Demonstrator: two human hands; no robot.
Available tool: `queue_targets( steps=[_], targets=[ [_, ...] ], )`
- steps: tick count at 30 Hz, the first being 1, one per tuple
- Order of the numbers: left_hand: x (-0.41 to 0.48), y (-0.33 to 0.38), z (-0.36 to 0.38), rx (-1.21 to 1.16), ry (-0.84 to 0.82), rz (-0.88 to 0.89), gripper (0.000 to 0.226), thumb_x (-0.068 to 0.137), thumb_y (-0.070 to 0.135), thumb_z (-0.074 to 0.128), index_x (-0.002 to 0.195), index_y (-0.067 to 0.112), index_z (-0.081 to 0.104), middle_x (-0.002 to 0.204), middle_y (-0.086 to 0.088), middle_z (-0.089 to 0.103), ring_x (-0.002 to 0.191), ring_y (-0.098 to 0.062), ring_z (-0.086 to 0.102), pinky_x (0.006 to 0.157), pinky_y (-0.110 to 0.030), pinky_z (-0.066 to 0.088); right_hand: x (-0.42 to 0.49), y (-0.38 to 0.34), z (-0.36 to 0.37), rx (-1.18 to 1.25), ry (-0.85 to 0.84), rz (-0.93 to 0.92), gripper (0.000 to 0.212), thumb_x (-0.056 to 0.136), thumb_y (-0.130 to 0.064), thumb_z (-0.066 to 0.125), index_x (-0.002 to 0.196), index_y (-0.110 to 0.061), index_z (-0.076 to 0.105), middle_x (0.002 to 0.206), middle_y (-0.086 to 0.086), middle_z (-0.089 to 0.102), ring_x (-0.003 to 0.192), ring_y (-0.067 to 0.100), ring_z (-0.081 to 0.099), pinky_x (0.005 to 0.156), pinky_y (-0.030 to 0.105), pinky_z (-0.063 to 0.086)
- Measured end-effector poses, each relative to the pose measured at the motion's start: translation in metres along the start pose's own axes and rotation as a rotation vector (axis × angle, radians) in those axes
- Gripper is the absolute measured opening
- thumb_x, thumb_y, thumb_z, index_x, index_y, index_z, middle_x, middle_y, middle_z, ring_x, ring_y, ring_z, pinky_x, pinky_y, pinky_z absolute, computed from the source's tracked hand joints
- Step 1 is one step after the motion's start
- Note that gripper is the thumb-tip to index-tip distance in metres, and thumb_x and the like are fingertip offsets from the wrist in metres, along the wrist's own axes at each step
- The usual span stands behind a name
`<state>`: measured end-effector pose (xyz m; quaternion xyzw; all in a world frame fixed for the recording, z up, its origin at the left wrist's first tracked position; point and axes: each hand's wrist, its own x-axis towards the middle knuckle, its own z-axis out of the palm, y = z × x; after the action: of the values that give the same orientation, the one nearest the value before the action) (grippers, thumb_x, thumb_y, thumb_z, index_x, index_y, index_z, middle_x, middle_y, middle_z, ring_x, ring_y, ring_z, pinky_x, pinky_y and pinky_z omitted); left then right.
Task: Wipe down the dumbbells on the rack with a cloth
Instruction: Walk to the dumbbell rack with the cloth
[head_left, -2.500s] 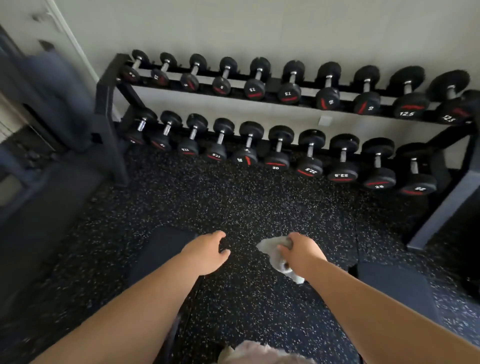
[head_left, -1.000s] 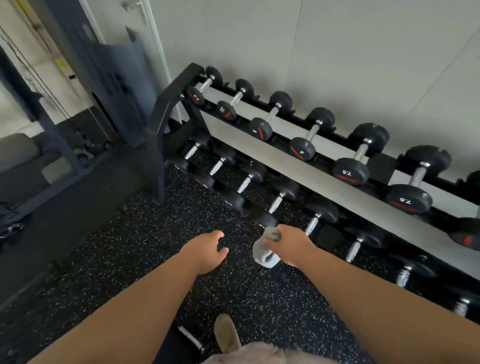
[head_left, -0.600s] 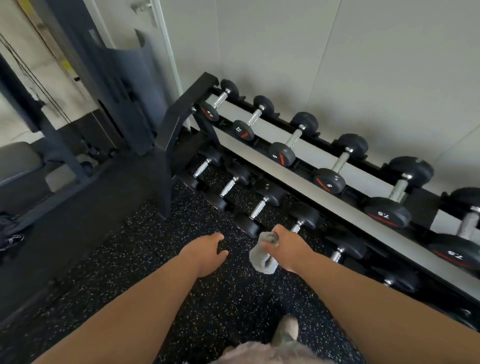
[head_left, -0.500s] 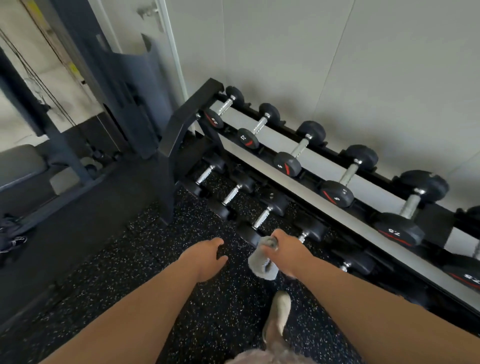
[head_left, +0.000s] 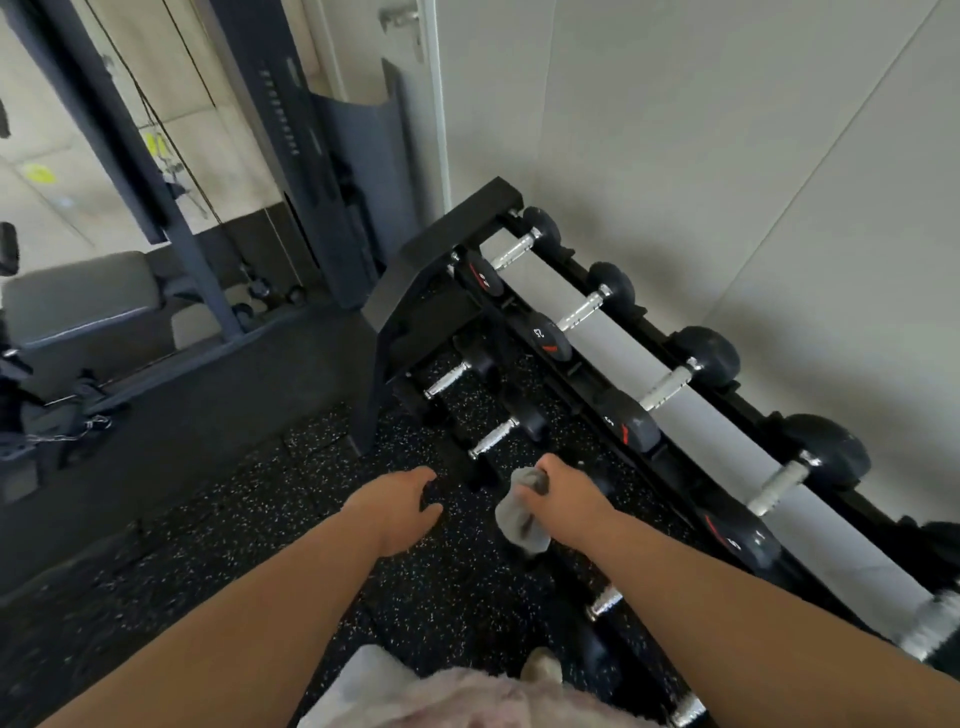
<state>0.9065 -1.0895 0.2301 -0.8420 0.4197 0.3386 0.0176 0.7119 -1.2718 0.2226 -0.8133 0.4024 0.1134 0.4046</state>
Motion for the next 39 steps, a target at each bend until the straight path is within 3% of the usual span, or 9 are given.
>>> queue_targets(
  steps=[8,16,19,24,28,33,39],
  targets=[
    [0.060,-0.037,-0.061,-0.066,0.029,-0.004,0.066,0.105,0.053,0.049,0.162,0.027,0.029,0.146,-0.001,0.061,0.127,-0.023,0.061,0.106,-0.038,0.050,0.079,-0.045,-0.011,-0.032,-0.013,-0.041,0.027,0.095,-0.048,0.060,0.105,-0.028,0.046,0.098,-0.001,0.064,0.092,0.020,0.065,0.082,0.039,0.054],
    [0.134,-0.106,-0.136,-0.054,0.027,0.103,0.066,0.105,0.051,0.051,0.162,0.025,0.031,0.146,-0.002,0.061,0.126,-0.022,0.061,0.106,-0.037,0.049,0.166,-0.120,0.000,-0.002,0.031,0.105,0.042,0.096,-0.051,0.055,0.131,-0.029,0.051,0.118,0.003,0.065,0.106,0.021,0.064,0.089,0.036,0.054],
    [0.160,-0.133,-0.171,-0.013,0.028,0.146,0.067,0.105,0.050,0.053,0.162,0.023,0.031,0.143,-0.002,0.062,0.126,-0.022,0.060,0.107,-0.037,0.048,0.194,-0.151,0.005,0.003,0.060,0.151,0.032,0.096,-0.050,0.052,0.119,-0.029,0.054,0.109,0.002,0.066,0.099,0.021,0.065,0.089,0.040,0.056],
    [0.204,-0.165,-0.220,0.038,0.028,0.186,0.066,0.104,0.051,0.054,0.160,0.024,0.034,0.142,-0.004,0.062,0.127,-0.024,0.060,0.105,-0.040,0.050,0.221,-0.189,0.008,0.041,0.196,0.134,0.029,0.102,-0.050,0.051,0.111,-0.023,0.054,0.089,-0.004,0.061,0.081,0.012,0.061,0.070,0.031,0.048],
    [0.233,-0.168,-0.241,0.037,0.009,0.222,0.065,0.104,0.049,0.055,0.160,0.023,0.034,0.143,-0.004,0.062,0.127,-0.024,0.060,0.104,-0.041,0.051,0.235,-0.203,0.003,0.116,0.275,0.162,0.030,0.101,-0.056,0.048,0.106,-0.026,0.053,0.087,-0.006,0.063,0.078,0.008,0.062,0.066,0.029,0.052],
    [0.270,-0.153,-0.259,0.054,-0.052,0.286,0.064,0.106,0.047,0.052,0.162,0.023,0.031,0.153,-0.004,0.055,0.133,-0.023,0.058,0.106,-0.039,0.049,0.255,-0.204,-0.018,0.120,0.386,0.235,0.035,0.103,-0.056,0.044,0.103,-0.023,0.054,0.081,-0.003,0.064,0.074,0.015,0.064,0.069,0.038,0.058],
    [0.323,-0.122,-0.286,0.122,-0.060,0.349,0.064,0.106,0.047,0.051,0.162,0.025,0.031,0.152,-0.002,0.055,0.127,-0.021,0.061,0.100,-0.038,0.051,0.290,-0.186,-0.046,0.196,0.492,0.267,0.033,0.105,-0.056,0.037,0.103,-0.027,0.053,0.081,-0.003,0.063,0.072,0.014,0.063,0.068,0.041,0.058]
  ],
)
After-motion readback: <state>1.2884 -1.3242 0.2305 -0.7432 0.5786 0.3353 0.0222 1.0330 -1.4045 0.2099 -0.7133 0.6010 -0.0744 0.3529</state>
